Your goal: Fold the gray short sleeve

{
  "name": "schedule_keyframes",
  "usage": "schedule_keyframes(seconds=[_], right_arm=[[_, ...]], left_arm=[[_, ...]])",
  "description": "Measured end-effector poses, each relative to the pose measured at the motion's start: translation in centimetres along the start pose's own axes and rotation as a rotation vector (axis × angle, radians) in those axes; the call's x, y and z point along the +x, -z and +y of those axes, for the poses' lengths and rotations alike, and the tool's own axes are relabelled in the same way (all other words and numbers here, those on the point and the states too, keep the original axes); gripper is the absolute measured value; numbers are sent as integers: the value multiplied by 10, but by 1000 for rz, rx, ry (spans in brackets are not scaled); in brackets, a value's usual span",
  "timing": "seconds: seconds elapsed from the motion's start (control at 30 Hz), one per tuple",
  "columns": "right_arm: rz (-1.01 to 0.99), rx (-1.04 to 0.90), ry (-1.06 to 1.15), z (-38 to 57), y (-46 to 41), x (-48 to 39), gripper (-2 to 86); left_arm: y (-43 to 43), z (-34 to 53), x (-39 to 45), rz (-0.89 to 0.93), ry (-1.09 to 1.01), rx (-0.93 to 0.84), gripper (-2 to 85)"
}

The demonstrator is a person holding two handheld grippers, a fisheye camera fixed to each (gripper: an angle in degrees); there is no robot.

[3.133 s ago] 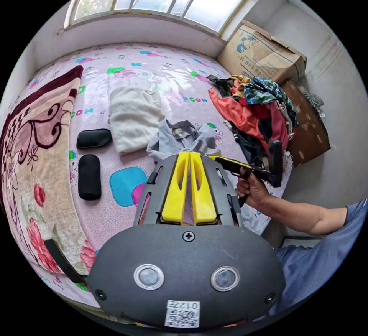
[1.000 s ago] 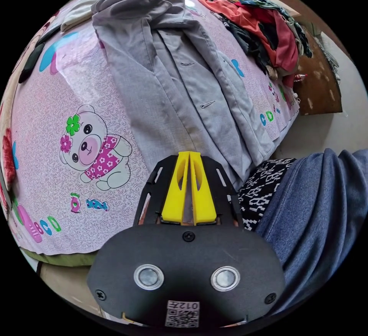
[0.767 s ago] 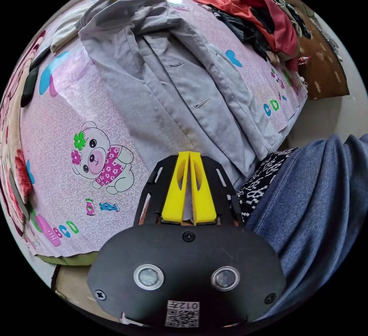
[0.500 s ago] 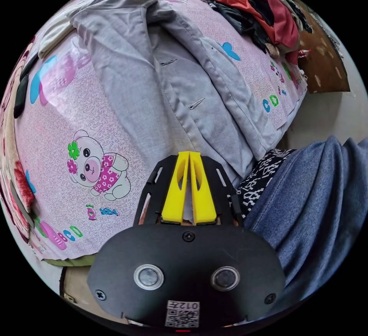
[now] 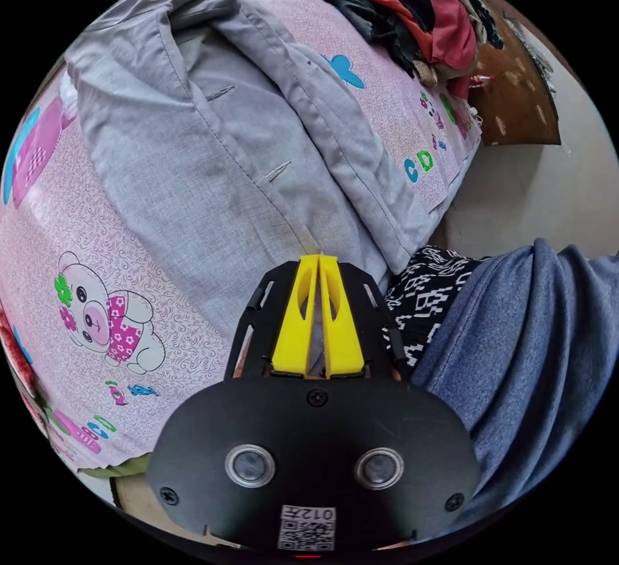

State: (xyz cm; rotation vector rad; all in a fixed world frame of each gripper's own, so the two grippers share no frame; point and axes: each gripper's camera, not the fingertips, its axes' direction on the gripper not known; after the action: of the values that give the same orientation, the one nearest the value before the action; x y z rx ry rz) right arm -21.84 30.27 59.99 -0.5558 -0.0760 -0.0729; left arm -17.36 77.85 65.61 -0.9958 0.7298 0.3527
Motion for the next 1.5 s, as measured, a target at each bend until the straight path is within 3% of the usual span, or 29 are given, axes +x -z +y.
schedule_keyframes(seconds=[0.13, 0.2, 0.3, 0.4, 0.53, 0.63, 0.73, 0.9, 0.97, 1.07, 1.23, 1.5], right_arm=[[-110, 111, 192, 43, 49, -70, 35], [-158, 95, 244, 59, 46, -100, 30], [-59, -22, 204, 82, 17, -114, 26], [-73, -131, 70, 108, 9, -89, 25], [-108, 17, 105, 159, 92, -76, 38], [-147, 64, 251, 231, 154, -97, 61], [-183, -17, 326, 322, 188, -131, 84], [-310, -132, 30, 442, 207, -146, 98], [-369, -133, -158, 483, 210, -139, 99], [-445, -110, -328, 518, 215, -128, 99], [-465, -77, -420, 555, 231, -123, 98], [-513, -85, -455, 593, 250, -124, 84]], left_arm=[[3, 7, 11, 21, -6, 56, 4], [9, 11, 18, 56, -19, 101, 4], [21, 23, 34, 45, -39, 188, 4], [37, 45, 38, -121, 24, 244, 5], [44, 88, 12, -216, 197, 240, 6], [35, 110, 19, -439, 73, 218, 11], [19, 124, 35, -609, -132, 179, 22], [13, 128, 21, -447, -104, 157, 50], [12, 123, 6, -265, -20, 164, 66], [8, 120, -14, -132, 104, 155, 88], [9, 132, -38, 31, 255, 187, 111], [-5, 135, -59, 111, 352, 137, 134]])
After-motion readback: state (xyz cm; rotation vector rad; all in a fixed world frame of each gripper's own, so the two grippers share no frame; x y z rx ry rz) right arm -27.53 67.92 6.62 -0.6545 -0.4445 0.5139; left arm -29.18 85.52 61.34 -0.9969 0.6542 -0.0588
